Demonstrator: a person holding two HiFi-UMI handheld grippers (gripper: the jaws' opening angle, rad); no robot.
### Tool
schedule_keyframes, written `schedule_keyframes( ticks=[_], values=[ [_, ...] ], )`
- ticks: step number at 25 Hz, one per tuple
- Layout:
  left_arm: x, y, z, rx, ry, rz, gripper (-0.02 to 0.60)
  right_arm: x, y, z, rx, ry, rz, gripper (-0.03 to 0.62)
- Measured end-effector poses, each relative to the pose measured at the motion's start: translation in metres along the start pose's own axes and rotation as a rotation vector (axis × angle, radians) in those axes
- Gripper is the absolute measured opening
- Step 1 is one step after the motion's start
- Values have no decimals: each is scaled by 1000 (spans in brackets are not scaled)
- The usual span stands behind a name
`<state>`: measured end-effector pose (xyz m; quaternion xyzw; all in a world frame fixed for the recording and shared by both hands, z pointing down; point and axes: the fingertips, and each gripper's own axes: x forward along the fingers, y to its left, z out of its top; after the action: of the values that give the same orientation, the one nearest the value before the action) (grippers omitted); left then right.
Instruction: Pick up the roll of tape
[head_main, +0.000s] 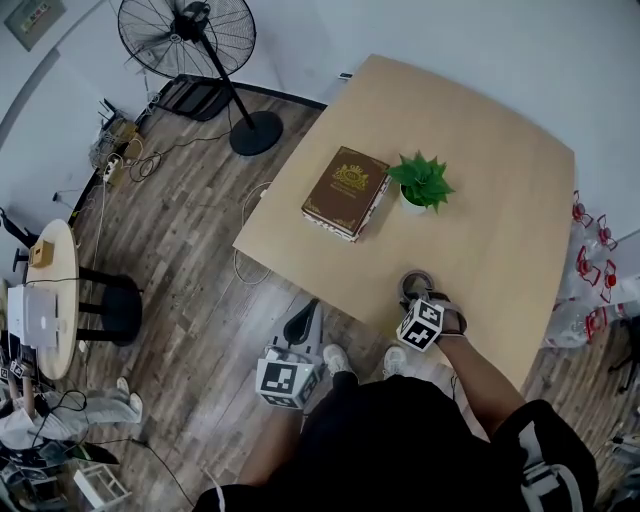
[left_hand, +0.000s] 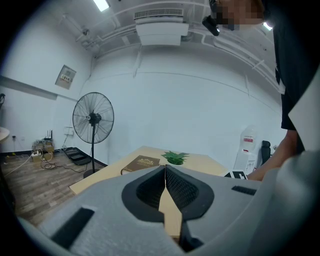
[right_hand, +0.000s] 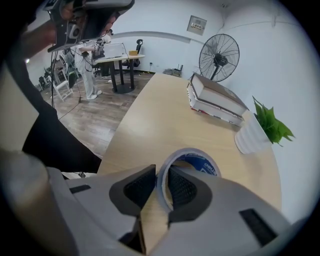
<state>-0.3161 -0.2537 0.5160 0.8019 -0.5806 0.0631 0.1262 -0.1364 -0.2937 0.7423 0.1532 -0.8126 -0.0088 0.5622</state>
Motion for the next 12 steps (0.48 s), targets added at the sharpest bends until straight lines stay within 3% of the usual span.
schedule_keyframes(
  ticks=[5,12],
  values=[
    [0,-4,-1,4,2,-8,6,-7,-1,-2,-24,-4,-33,41],
    [2,-11,0,8,3,-24,7,-25,-7,8,-60,-35,-105,42]
  ],
)
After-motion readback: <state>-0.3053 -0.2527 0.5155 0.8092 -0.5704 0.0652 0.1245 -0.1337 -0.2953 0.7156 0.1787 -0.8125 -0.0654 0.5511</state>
